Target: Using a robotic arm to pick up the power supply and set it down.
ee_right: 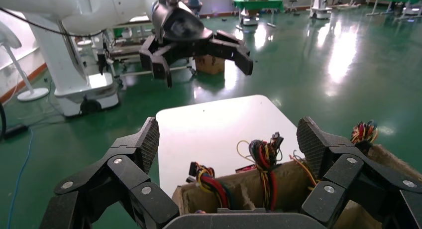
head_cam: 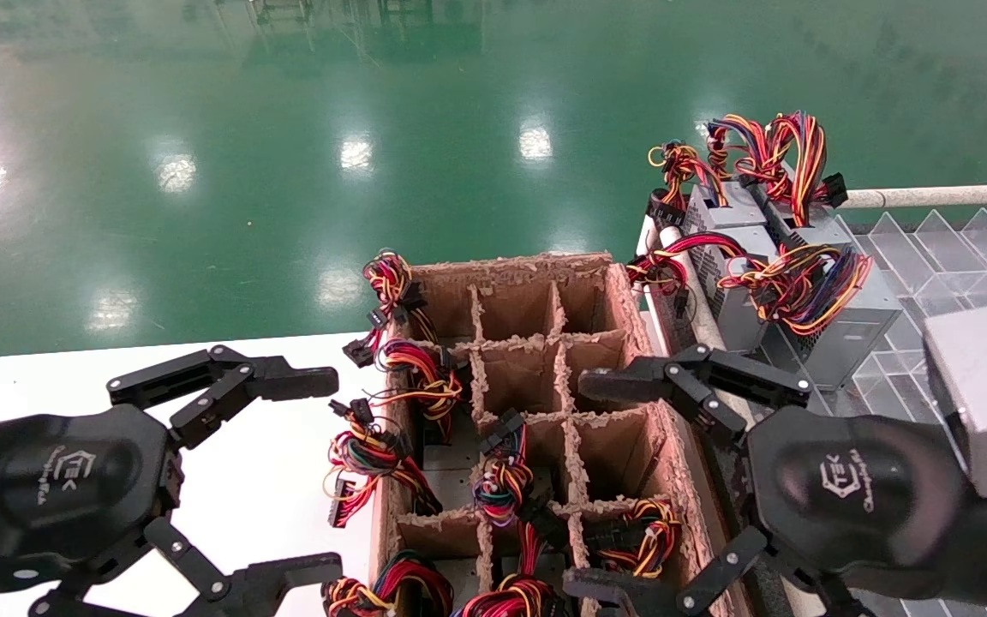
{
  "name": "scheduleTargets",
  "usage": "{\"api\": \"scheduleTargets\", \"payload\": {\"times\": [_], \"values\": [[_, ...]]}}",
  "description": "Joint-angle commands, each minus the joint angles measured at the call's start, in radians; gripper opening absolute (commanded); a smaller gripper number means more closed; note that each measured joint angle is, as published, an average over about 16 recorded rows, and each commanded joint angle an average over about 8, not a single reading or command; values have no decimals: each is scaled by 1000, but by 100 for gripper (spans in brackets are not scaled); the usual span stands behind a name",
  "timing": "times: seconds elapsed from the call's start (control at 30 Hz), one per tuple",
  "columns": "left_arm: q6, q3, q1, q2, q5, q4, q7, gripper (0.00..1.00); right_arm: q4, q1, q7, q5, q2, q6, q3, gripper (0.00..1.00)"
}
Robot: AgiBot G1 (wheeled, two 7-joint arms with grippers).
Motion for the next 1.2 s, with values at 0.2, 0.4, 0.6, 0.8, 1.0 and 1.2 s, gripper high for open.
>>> {"api": "scheduleTargets", "payload": {"times": [0.2,0.4,0.6,0.8,1.0,1.2], "values": [[0,0,0,0,0,0,0,0,-52,42,3,-82,-84,127,-30,100],[0,0,0,0,0,0,0,0,-120,145,17,-218,-251,270,-109,100],[0,0,0,0,0,0,0,0,-246,240,13,-320,-411,366,-176,100],[0,0,0,0,0,0,0,0,-422,322,-4,-412,-558,473,-229,100],[0,0,0,0,0,0,0,0,-583,382,-17,-469,-665,565,-259,94],[0,0,0,0,0,0,0,0,-685,407,-24,-472,-717,587,-286,24]]}}
